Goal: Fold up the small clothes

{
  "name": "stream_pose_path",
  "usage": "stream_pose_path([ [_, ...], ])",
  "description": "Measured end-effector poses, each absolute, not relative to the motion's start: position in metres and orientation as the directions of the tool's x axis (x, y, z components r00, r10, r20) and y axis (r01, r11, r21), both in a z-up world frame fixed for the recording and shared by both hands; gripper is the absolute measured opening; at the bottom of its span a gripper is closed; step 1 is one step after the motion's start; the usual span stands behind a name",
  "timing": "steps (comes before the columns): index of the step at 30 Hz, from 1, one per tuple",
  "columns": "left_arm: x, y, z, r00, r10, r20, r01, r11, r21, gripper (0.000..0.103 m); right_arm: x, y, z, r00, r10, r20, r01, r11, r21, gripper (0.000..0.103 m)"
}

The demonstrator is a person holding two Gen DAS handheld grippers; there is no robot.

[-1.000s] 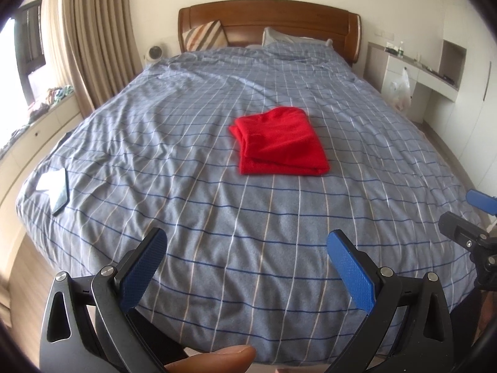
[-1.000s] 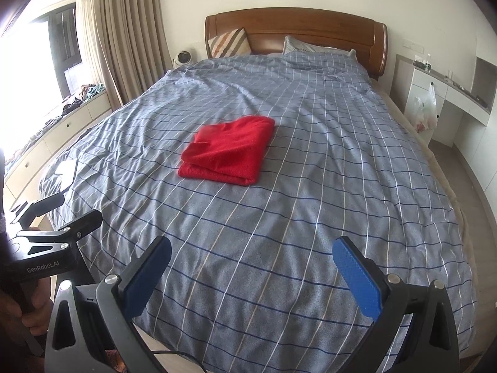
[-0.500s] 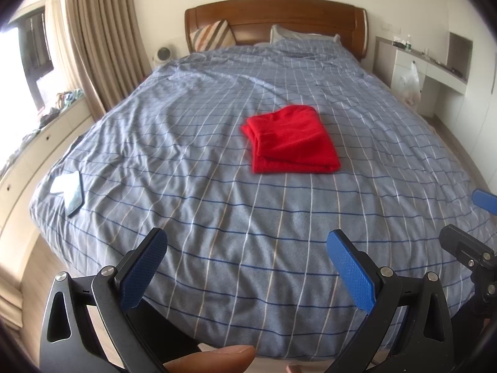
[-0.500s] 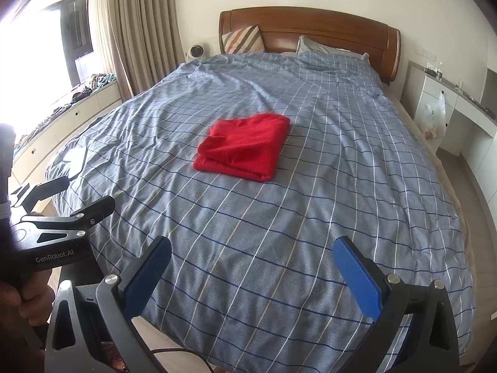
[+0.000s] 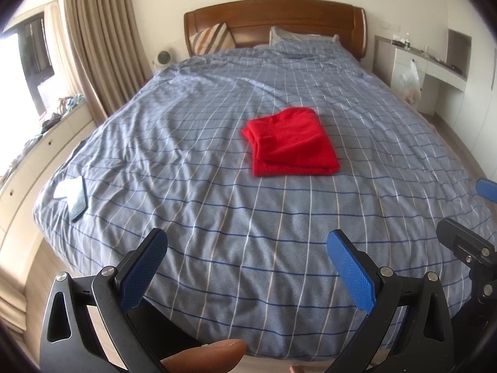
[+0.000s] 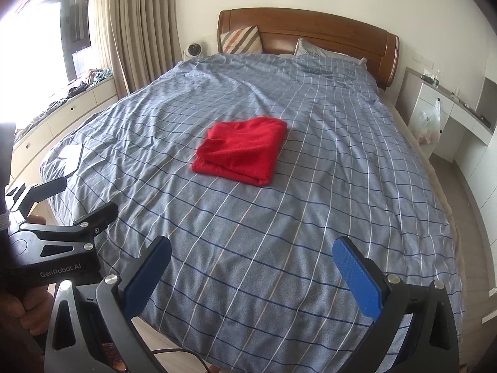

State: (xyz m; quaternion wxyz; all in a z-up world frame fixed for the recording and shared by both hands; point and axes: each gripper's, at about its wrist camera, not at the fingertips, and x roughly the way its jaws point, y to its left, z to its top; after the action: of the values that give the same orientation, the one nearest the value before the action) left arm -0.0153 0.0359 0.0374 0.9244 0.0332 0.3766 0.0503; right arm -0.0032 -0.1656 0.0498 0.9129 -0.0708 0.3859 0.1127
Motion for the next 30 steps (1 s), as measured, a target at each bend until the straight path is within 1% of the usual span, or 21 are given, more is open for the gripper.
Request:
stream_pose_path([
  [3, -0.013, 0.034, 0.037, 0.709, 0.116, -0.696, -0.064, 0.993, 0.101, 0.103, -0.004, -0.166, 0.053, 0.695, 0.108, -0.711, -0.237, 0.968, -0.084, 0.102],
  [14, -0.012, 0.033, 0.042, 0.717, 0.099, -0.69, -0.064, 0.995, 0.077, 0.103, -0.003, -0.179, 0.057, 0.703, 0.094, -0.705, -0.187, 0.981, -0.056, 0.102],
  [23, -0.013, 0.028, 0.049, 0.736, 0.105, -0.668, -0.061, 0.994, 0.089, 0.103, -0.006, -0.182, 0.06, 0.717, 0.081, -0.693, -0.171, 0.983, -0.062, 0.102],
  [30, -0.012, 0.028, 0.047, 0.729, 0.11, -0.676, -0.063, 0.994, 0.093, 0.103, -0.005, -0.183, 0.061, 0.721, 0.065, -0.69, -0.163, 0.983, -0.078, 0.102],
])
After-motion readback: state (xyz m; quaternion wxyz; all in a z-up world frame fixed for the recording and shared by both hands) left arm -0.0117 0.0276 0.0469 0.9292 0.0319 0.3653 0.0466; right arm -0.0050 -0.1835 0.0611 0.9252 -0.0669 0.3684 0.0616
